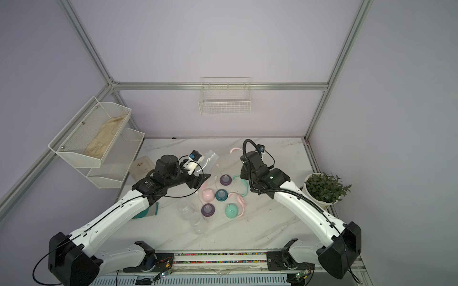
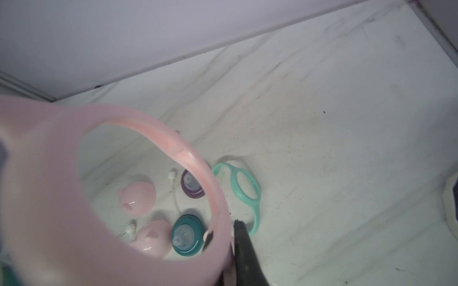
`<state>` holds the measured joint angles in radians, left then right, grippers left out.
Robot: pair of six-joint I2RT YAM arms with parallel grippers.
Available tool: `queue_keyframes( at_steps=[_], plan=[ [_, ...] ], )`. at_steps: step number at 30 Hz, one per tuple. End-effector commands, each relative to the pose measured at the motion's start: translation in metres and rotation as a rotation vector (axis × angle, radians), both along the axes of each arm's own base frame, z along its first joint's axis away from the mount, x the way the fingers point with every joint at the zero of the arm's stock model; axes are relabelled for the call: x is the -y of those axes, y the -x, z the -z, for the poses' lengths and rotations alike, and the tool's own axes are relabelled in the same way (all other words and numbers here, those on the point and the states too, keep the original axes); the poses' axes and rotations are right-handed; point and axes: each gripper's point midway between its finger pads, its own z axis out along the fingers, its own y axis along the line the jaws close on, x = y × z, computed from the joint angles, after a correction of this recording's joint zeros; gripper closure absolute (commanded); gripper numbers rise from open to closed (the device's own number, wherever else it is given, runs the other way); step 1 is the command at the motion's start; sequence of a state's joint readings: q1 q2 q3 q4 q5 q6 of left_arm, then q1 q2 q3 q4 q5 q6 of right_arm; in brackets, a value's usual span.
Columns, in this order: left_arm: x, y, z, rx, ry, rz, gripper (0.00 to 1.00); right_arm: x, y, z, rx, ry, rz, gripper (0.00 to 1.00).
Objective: Assemble the baby bottles
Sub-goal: Pick up the handle at the center of the board, then put on the handle of the baby bottle.
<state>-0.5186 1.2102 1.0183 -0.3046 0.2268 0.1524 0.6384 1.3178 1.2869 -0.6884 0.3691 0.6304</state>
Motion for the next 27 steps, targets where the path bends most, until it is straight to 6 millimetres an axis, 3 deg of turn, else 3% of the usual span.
queue_keyframes(
  at_steps=[1, 6, 11, 27],
  plan=[
    [0.007, -0.006, -0.049, 0.110, 0.038, 0.004, 1.00, -0.042, -0.019, -0.031, 0.070, -0.050, -0.175, 1.00],
    [0.015, -0.008, -0.054, 0.116, 0.040, 0.003, 1.00, -0.073, -0.031, -0.034, 0.079, -0.099, -0.263, 1.00],
    [0.019, -0.015, -0.054, 0.110, 0.030, -0.016, 1.00, -0.090, -0.028, -0.031, 0.071, -0.098, -0.322, 1.00],
    [0.023, -0.031, -0.047, 0.088, 0.007, -0.071, 1.00, -0.113, -0.011, -0.035, 0.092, -0.134, -0.420, 1.00]
  ],
)
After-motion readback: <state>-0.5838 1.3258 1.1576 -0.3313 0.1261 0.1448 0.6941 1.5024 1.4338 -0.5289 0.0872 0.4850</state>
